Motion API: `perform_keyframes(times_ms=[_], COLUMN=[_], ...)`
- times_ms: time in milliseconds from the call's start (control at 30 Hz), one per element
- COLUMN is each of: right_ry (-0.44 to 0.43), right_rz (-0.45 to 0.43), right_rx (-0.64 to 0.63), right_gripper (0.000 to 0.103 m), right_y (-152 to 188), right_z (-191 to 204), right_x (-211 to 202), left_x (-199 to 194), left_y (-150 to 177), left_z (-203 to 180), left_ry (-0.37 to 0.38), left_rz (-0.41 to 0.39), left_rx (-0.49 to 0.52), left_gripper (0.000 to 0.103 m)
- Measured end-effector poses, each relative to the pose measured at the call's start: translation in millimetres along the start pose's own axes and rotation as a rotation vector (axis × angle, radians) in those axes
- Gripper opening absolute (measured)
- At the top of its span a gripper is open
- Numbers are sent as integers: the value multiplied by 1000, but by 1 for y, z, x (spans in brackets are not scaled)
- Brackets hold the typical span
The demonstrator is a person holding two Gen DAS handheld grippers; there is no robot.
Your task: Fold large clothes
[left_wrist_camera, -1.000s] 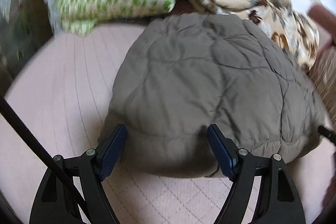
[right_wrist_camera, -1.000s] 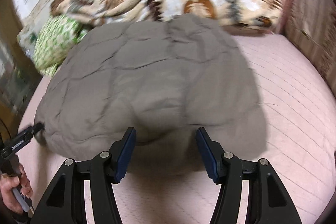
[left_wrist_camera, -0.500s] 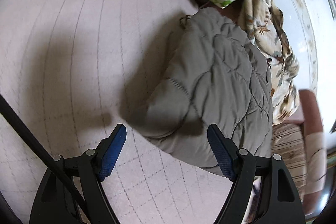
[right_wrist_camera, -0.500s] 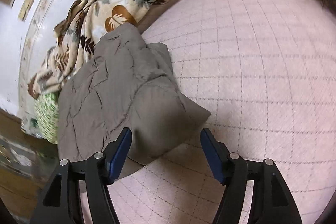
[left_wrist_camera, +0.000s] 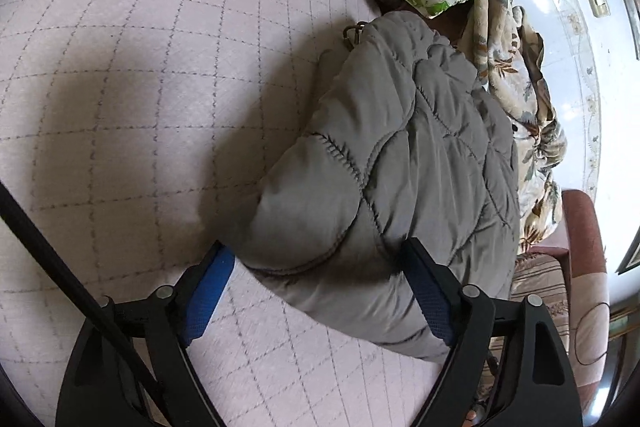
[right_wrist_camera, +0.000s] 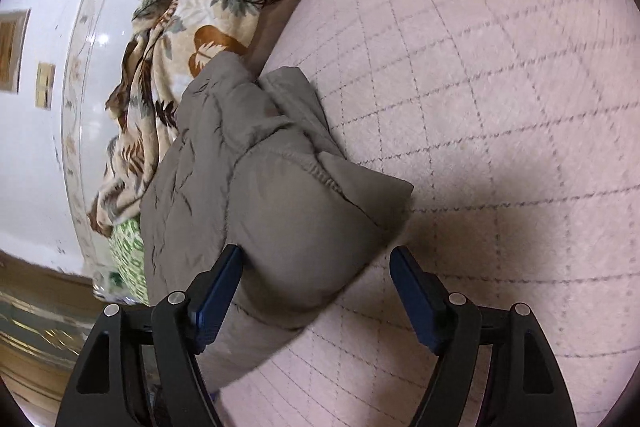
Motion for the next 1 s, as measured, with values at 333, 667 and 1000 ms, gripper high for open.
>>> perform_keyframes(times_ms=[333,667,1000], right_ry=[-49,62,37], right_rz=[-122,-168,-174], right_rx=[61,-181,-282], right_gripper=[88,37,34], right_y=[-12,-10,-9], right_z=[6,37,74], right_x=[16,17,-11], left_x=[7,-4,-41], left_y=[-4,-9,-10], left_z=[-3,-37,-81], left_ry=[-3,-53,-129], left_rz=[-101,-227,-282], left_rx=[-5,220,403], left_gripper=[90,49,42])
Point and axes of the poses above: each gripper's, at about its wrist camera, not at the fingertips, and x roughly the way its jaws point, z to its left, y to its underside, the point moved 6 cm from there along x, roughly the way its jaws point
